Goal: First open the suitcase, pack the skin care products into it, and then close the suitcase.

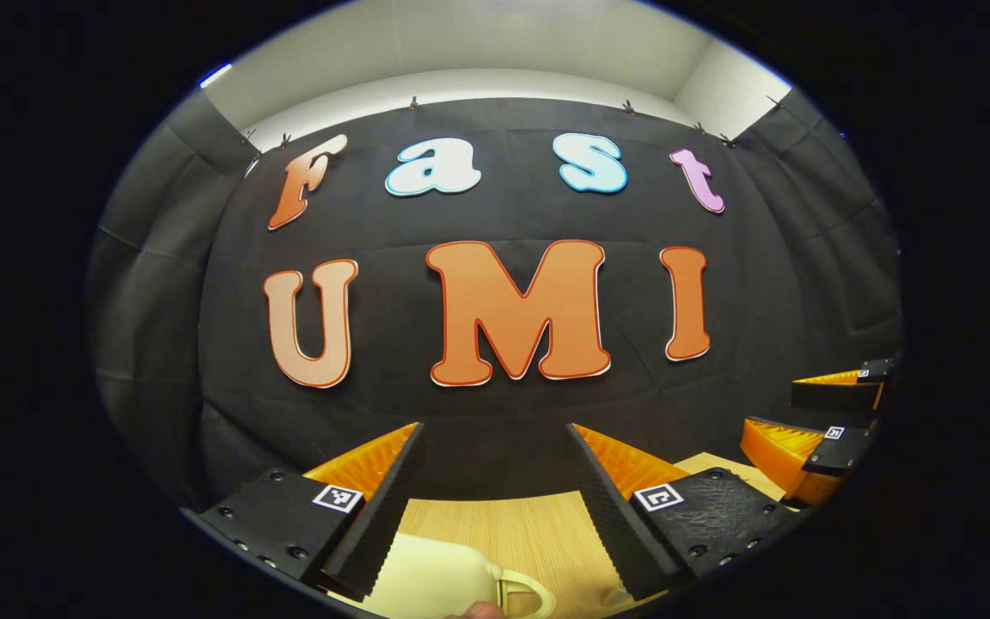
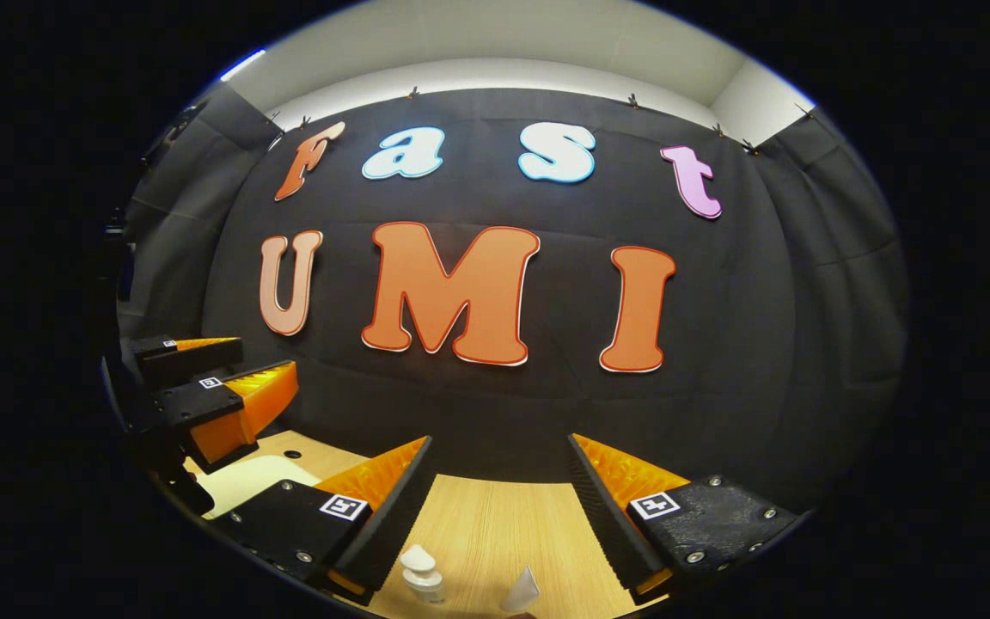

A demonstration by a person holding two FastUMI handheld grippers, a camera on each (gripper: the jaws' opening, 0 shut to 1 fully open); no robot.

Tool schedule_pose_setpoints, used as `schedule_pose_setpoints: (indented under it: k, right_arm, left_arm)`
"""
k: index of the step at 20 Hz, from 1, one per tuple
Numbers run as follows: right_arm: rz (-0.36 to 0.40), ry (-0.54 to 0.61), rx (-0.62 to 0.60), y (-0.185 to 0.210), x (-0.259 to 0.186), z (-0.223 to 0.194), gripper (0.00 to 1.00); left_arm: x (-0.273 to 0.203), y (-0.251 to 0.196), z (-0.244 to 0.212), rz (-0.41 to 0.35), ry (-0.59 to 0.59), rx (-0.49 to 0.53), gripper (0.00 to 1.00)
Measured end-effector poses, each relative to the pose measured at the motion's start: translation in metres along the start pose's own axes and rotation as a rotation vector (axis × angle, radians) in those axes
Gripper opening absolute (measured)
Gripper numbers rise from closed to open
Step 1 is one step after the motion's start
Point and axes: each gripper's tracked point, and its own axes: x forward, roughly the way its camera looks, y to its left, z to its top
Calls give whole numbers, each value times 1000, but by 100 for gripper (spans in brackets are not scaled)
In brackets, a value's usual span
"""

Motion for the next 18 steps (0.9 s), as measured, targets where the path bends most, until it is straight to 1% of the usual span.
schedule_pose_setpoints:
  k: [3, 6, 8, 11, 13, 16, 18]
  right_arm:
    - [-15, 9, -9, -8, 0, -3, 95]
    - [-24, 12, -25, -13, 0, -4, 95]
    - [-28, 13, -34, -14, 1, -5, 95]
    - [-30, 10, -40, -18, 0, -4, 95]
    - [-37, 6, -50, -28, 3, -4, 95]
    - [-46, 11, -62, -35, 4, -6, 95]
    - [-59, 16, -63, -44, 4, -8, 95]
  left_arm:
    - [0, 3, -8, 3, 20, 14, 99]
    - [-3, 3, -22, -1, 53, 62, 99]
    - [-7, -3, -35, -22, 78, 83, 99]
    - [-10, -8, -53, -42, 123, 153, 99]
    - [-12, -8, -76, -44, 178, 209, 99]
    - [-17, -20, -111, -90, 235, 285, 99]
    - [-21, -30, -132, -136, 259, 353, 99]
